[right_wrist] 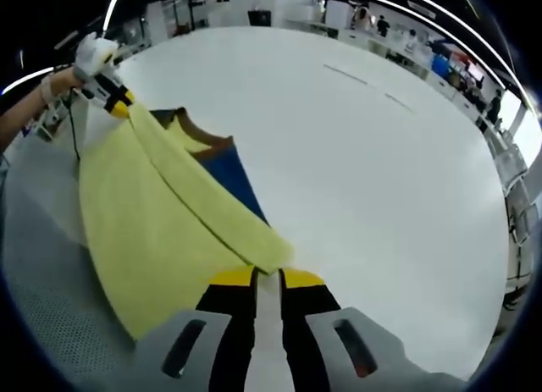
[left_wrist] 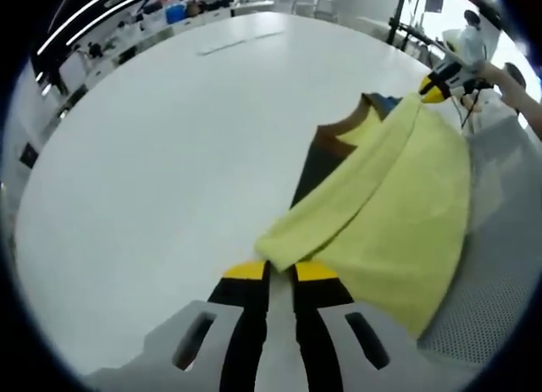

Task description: Fold the garment on the visible template until the final outline fits inside the template.

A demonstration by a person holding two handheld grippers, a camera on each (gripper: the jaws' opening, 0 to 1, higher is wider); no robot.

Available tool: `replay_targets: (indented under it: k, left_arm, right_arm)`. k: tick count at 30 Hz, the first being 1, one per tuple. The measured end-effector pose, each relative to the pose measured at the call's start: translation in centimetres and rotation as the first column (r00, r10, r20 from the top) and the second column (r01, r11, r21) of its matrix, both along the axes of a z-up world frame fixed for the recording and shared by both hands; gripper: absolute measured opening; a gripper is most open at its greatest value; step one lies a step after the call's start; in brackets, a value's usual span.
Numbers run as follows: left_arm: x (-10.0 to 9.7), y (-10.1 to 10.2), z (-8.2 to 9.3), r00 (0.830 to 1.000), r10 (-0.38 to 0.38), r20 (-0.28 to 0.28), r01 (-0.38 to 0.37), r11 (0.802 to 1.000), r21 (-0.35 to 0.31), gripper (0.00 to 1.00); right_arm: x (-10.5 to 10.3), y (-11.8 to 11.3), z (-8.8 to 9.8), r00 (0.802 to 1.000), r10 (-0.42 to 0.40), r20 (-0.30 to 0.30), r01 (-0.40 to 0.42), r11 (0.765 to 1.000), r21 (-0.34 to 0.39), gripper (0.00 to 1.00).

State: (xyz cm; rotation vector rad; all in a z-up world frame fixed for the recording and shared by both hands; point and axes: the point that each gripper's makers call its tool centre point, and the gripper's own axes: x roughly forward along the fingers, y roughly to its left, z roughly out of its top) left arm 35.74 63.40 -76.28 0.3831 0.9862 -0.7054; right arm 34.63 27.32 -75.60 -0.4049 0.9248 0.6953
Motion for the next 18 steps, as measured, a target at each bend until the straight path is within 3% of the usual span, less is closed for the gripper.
replay_targets:
  k: [18]
  left_arm:
    - [0.18, -0.31, 0.31, 1.0, -0.004, 0.006, 0.004, 1.0, -0.006, 0.0]
  right_arm:
    - [0.09, -0.15, 0.05, 1.0, -0.001, -0.008, 0.001, 1.0, -0.001, 0.04]
